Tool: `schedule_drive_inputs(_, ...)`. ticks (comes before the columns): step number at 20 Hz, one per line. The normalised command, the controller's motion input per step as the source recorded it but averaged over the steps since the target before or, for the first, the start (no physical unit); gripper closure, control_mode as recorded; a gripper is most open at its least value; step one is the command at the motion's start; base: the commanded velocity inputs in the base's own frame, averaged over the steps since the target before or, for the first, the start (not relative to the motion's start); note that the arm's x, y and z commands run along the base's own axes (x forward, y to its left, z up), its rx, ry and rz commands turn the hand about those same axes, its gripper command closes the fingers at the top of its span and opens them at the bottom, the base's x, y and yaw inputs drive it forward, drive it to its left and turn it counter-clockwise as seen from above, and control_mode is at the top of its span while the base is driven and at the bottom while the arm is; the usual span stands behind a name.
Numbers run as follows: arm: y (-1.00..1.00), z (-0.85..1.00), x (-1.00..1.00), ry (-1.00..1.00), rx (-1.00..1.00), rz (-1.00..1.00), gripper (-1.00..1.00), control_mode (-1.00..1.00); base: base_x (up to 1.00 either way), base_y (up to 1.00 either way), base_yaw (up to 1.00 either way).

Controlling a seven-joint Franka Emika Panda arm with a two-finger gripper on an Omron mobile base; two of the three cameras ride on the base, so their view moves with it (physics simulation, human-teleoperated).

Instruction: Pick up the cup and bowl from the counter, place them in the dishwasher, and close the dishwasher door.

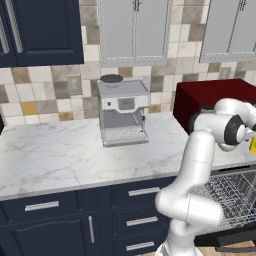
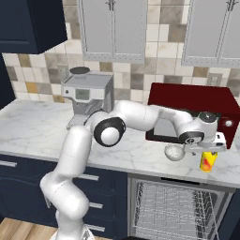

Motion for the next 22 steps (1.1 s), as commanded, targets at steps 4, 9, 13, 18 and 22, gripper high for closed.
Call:
schedule_drive_inputs(4, 0.0, -0.16, 0.17, 0.0, 0.0, 0.0, 1.0, -1.0, 0.0, 0.0, 0.0)
schedule_drive_inputs(9, 0.0, 0.0, -0.05, -0.04, 0.0, 0.0, 1.0, -1.0, 0.0, 0.0, 0.0)
schedule_drive_inputs(13, 0.0, 0.1, -0.22, -0.11, 0.0, 0.0, 1.0, -1.0, 0.0, 0.0, 0.0)
schedule_drive_inputs(18, 0.04, 0.18, -0.32, -0.14, 0.0, 0.0, 1.0, -1.0, 0.0, 0.0, 0.0)
schedule_drive_inputs(22, 0.18, 0.21, -0.32, -0.13, 0.0, 0.0, 1.0, -1.0, 0.0, 0.0, 0.0)
